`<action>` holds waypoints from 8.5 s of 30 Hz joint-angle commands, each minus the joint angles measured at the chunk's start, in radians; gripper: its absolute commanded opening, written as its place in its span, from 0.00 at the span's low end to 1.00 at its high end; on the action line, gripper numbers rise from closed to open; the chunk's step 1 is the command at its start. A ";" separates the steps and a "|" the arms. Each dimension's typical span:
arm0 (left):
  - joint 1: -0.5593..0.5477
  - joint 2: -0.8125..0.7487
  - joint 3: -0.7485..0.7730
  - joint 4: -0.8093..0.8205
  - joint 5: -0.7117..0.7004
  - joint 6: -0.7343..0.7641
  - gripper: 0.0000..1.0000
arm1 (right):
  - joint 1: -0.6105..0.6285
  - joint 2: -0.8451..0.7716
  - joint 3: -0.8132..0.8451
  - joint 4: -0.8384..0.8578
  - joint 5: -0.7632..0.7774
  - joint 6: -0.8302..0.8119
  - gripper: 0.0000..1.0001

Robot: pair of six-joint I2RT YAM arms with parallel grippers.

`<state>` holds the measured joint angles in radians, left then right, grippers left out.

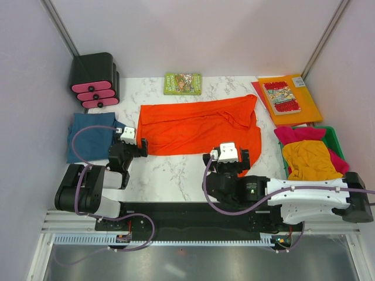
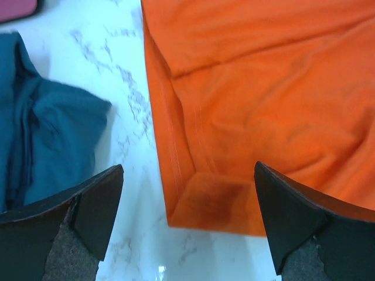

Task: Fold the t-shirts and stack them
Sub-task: Grap the side of the flattened tshirt closest away from the robot with both arms, then fold the other side of the tshirt into a rectangle

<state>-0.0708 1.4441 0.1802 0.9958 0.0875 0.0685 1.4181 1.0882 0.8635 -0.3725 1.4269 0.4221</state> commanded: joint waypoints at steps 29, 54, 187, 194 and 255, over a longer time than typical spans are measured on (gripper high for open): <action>0.011 -0.007 0.044 0.138 -0.071 -0.041 1.00 | -0.109 0.484 0.348 0.364 -0.406 -0.191 0.98; -0.319 -0.186 0.637 -0.984 -0.735 -0.165 1.00 | -0.300 0.205 0.275 -0.120 -0.568 -0.082 0.98; -0.150 -0.249 0.625 -1.623 -0.258 -0.667 0.02 | -0.432 -0.037 -0.256 -0.387 -0.883 0.714 0.54; -0.155 -0.251 0.627 -1.623 -0.262 -0.670 0.02 | -0.433 0.070 -0.259 -0.304 -0.850 0.768 0.54; -0.199 -0.290 0.676 -1.727 -0.273 -0.680 0.02 | -0.380 -0.292 -0.001 -0.931 -0.585 0.951 0.00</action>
<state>-0.2661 1.1984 0.8040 -0.6785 -0.1730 -0.5793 1.0298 0.8127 0.8474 -1.2755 0.8482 1.3697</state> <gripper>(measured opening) 0.023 0.010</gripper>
